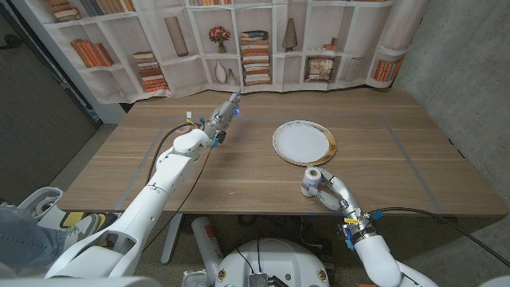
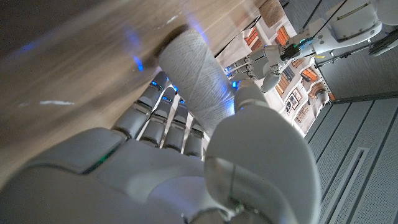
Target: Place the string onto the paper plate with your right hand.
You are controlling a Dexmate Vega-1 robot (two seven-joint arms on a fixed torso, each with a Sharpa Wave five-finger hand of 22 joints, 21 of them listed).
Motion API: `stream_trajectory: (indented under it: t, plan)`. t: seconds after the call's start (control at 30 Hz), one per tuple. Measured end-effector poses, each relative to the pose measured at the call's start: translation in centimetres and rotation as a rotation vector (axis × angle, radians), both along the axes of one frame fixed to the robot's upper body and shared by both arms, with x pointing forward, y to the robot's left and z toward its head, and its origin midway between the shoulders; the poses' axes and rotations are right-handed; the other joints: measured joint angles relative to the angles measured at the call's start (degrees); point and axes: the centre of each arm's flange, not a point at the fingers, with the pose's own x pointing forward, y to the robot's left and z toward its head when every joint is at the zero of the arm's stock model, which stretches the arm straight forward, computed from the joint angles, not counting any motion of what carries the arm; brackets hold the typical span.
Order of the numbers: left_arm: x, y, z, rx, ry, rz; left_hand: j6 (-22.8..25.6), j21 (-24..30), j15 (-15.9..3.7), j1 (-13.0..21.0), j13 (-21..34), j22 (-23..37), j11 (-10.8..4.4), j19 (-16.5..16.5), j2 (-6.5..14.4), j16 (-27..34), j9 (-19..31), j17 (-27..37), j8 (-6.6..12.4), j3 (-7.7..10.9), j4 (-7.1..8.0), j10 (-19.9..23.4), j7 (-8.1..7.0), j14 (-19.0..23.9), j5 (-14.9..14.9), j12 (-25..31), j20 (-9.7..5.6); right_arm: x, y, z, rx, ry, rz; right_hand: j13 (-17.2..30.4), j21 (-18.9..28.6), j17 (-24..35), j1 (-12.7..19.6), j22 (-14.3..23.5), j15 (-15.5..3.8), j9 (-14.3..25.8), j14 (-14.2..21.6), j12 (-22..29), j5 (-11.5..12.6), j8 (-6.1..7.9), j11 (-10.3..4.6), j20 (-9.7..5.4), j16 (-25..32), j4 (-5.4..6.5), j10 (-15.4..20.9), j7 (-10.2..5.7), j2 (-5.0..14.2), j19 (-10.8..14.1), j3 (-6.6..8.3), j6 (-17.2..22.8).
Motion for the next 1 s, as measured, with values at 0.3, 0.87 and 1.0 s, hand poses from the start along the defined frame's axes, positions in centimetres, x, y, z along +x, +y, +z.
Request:
stream_trajectory:
  t: [0.3,0.87,1.0]
  plan:
    - [0.1,-0.1,0.0,-0.002,0.002,-0.001,0.0,0.0,0.00,0.0,0.0,0.0,0.00,0.0,0.0,0.0,0.0,0.0,0.00,0.00,0.00,0.0,0.00,0.0,0.0,0.0,0.00,-0.1,-0.2,0.0,0.013,-0.017,-0.027,0.0,2.4,0.5,0.8,0.5,-0.82,0.0,9.2,1.8,-1.3,0.02,-2.11,-0.60,1.7,0.29,8.0,-0.65,0.82,5.9,-0.32,4.5]
    - [0.2,0.3,0.1,-0.011,-0.003,0.002,0.0,0.0,0.00,0.0,0.0,0.0,0.00,0.0,0.0,0.0,0.0,0.0,0.00,0.01,0.00,0.0,0.00,0.0,0.0,0.0,0.00,-0.1,-0.4,0.8,0.026,-0.033,-0.048,0.0,3.9,0.5,3.0,0.8,-1.76,0.0,14.3,1.7,-2.9,0.67,-0.34,-1.55,1.8,0.05,12.2,1.22,1.65,8.7,-0.56,10.8]
    - [0.1,0.5,0.2,-0.013,-0.007,0.003,0.0,0.0,0.00,0.2,0.0,0.0,0.00,0.0,0.2,0.0,0.0,0.0,0.00,-0.23,-0.24,0.0,0.00,0.0,0.0,0.0,0.00,0.0,-0.5,1.3,0.023,-0.038,-0.051,-0.1,4.0,0.5,3.0,0.8,-1.76,0.0,14.3,1.7,-3.0,0.67,-0.34,-1.37,1.8,0.05,12.2,1.22,1.65,8.9,-0.57,10.8]
